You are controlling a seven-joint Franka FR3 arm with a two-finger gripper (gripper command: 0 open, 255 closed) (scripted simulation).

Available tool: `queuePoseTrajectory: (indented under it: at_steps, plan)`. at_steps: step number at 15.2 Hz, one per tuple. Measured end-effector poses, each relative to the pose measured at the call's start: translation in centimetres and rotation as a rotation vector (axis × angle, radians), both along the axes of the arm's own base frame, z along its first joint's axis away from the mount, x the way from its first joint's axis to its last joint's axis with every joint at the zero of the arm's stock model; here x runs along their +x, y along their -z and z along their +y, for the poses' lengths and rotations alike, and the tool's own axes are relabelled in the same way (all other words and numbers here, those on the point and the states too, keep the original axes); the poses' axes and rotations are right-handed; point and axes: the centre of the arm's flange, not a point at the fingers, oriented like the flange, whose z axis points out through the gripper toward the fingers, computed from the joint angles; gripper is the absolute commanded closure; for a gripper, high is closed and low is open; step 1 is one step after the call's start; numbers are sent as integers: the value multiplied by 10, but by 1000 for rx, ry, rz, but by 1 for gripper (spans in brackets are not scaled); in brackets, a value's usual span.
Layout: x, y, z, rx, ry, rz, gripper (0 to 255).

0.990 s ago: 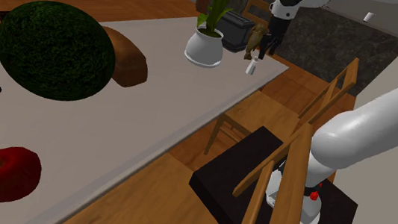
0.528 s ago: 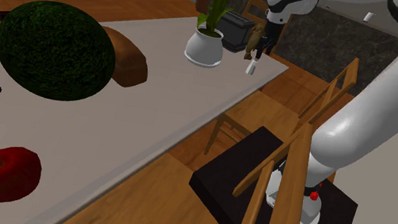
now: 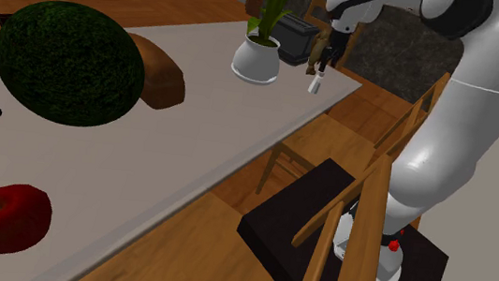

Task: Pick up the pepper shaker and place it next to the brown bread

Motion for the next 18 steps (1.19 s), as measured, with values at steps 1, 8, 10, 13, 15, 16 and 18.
queuePoseTrajectory:
  at_steps: [1,8,10,13,15,16,18]
  plan:
    - [7,3,-11,-2,0,-1,0]
    - [35,34,-53,-8,-2,-6,0]
    - [34,45,-54,-8,-2,-6,0]
    - [34,59,-57,-8,-2,-6,0]
    - [34,61,-57,-8,-2,-6,0]
    - [34,62,-57,-8,-2,-7,0]
    - [34,62,-57,-8,-2,-7,0]
